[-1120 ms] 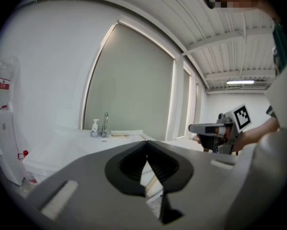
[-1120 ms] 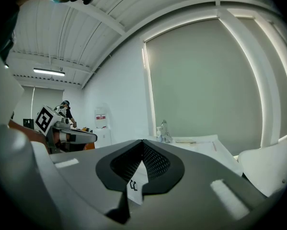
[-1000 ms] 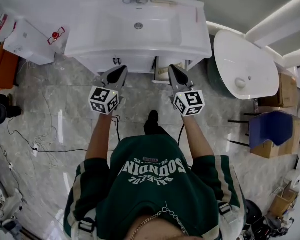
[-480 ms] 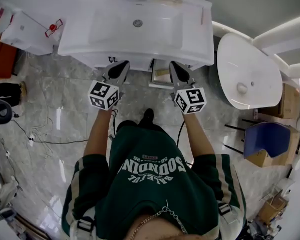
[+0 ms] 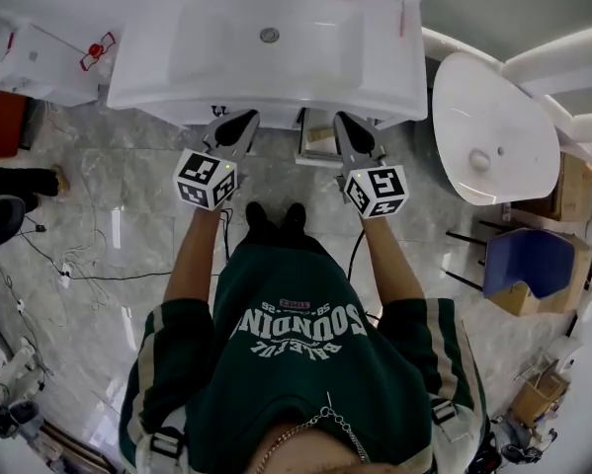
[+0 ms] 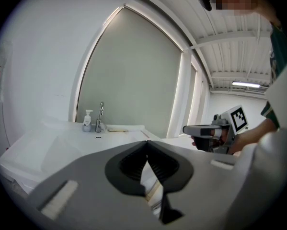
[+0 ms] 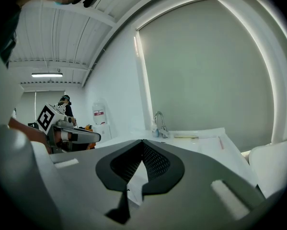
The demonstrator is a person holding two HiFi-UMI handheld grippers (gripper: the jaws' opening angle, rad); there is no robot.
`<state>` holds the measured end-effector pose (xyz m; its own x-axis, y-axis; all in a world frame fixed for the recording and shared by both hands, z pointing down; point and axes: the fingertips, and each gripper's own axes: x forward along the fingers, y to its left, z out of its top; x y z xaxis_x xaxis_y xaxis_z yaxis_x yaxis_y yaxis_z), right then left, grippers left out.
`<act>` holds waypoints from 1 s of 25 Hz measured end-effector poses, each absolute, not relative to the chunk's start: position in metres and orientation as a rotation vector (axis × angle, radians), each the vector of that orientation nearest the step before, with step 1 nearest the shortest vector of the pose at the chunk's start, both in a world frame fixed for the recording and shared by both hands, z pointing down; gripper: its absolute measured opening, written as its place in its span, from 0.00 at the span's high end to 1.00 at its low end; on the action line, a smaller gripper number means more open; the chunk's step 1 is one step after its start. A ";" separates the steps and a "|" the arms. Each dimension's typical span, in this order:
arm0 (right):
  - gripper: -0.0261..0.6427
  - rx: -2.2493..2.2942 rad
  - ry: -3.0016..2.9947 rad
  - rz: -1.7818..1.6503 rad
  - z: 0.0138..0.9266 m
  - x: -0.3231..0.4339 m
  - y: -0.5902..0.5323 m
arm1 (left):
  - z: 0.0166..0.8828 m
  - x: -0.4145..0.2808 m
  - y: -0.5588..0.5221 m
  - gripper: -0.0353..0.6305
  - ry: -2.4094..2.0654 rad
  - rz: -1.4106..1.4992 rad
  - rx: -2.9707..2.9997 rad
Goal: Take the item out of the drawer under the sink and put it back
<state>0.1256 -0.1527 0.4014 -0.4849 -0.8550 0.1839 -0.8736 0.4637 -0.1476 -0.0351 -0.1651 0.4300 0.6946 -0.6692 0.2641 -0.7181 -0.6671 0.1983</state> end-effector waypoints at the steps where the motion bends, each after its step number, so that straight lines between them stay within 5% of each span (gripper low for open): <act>1: 0.96 1.552 -2.612 0.342 0.402 0.125 -0.152 | 0.431 -0.036 -0.166 0.87 -1.093 0.246 2.621; 25: 0.96 1.446 -2.425 0.521 0.537 0.144 -0.115 | 0.552 0.010 -0.129 0.87 -0.867 0.393 2.540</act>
